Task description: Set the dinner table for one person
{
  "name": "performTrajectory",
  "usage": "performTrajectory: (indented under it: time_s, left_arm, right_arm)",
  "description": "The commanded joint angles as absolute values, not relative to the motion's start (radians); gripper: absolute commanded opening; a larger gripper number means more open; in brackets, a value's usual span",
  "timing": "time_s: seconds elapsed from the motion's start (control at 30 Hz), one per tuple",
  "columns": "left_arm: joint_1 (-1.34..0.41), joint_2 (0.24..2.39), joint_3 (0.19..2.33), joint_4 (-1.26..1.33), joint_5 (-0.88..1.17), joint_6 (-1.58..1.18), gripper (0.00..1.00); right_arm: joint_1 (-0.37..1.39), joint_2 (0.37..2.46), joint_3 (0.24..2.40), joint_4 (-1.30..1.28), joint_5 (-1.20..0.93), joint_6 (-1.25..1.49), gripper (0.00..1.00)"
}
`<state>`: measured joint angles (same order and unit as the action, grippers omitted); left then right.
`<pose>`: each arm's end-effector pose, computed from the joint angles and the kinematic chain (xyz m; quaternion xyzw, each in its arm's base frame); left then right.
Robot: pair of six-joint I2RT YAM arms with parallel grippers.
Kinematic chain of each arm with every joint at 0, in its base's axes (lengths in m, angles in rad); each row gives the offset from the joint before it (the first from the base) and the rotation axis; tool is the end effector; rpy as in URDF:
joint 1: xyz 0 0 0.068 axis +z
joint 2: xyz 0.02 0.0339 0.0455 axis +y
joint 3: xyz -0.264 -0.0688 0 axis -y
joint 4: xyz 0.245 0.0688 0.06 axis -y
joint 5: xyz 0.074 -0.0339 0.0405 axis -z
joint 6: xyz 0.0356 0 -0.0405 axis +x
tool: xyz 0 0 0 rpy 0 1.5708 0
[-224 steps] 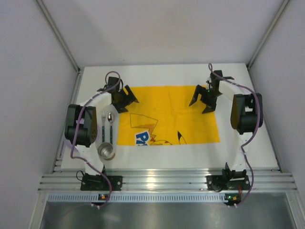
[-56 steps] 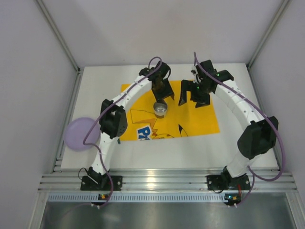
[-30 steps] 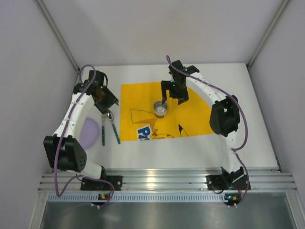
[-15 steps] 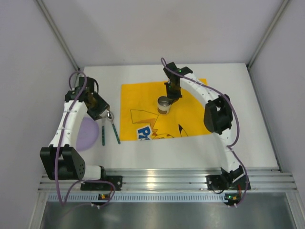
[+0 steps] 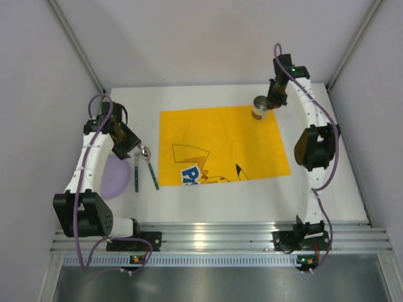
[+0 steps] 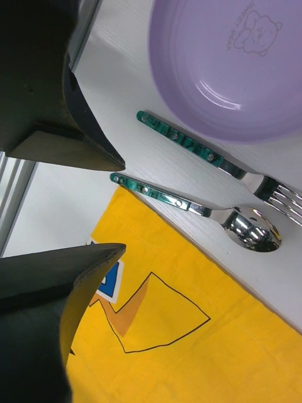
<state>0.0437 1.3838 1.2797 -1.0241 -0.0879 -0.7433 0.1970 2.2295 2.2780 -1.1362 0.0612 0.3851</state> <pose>0.2673 0.0148 0.3082 -0.3826 0.8965 -0.0349 0.2207 0.4655 0.0907 0.2971 0.0984 0.9655 0.0402 0.2376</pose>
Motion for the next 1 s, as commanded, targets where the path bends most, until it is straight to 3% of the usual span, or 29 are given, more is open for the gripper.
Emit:
performTrajectory:
  time_s: [0.0, 0.17, 0.47, 0.53, 0.57, 0.6, 0.67, 0.7, 0.73, 0.97]
  left_arm:
    - [0.049, 1.390, 1.284, -1.029, -0.081, -0.713, 0.55]
    - [0.051, 1.416, 1.289, -1.051, -0.115, -0.698, 0.55]
    - [0.057, 1.428, 1.290, -1.081, -0.140, -0.664, 0.55]
    - [0.060, 1.431, 1.290, -1.081, -0.144, -0.660, 0.55]
    - [0.061, 1.434, 1.290, -1.081, -0.144, -0.660, 0.55]
    - [0.061, 1.434, 1.290, -1.083, -0.149, -0.657, 0.55]
    - [0.069, 1.445, 1.295, -1.086, -0.158, -0.647, 0.55]
    - [0.072, 1.450, 1.299, -1.091, -0.181, -0.647, 0.55]
    - [0.077, 1.457, 1.308, -1.098, -0.195, -0.643, 0.56]
    - [0.103, 1.555, 1.319, -1.080, -0.268, -0.609, 0.53]
  right_arm:
    - [0.126, 2.262, 2.370, -1.169, 0.112, 0.387, 0.00]
    - [0.114, 2.351, 2.411, -1.126, 0.106, 0.411, 0.00]
    - [0.117, 2.344, 2.254, -1.026, 0.064, 0.456, 0.06]
    - [0.117, 2.341, 2.241, -1.020, 0.058, 0.453, 0.20]
    - [0.120, 2.336, 2.240, -1.020, 0.058, 0.453, 0.32]
    - [0.118, 2.330, 2.231, -1.020, 0.058, 0.451, 0.50]
    - [0.118, 2.297, 2.220, -1.020, 0.060, 0.446, 0.65]
    - [0.120, 2.281, 2.204, -1.020, 0.064, 0.443, 0.94]
    - [0.118, 2.248, 2.198, -1.020, 0.067, 0.436, 1.00]
    - [0.112, 1.947, 2.013, -1.022, 0.041, 0.440, 1.00]
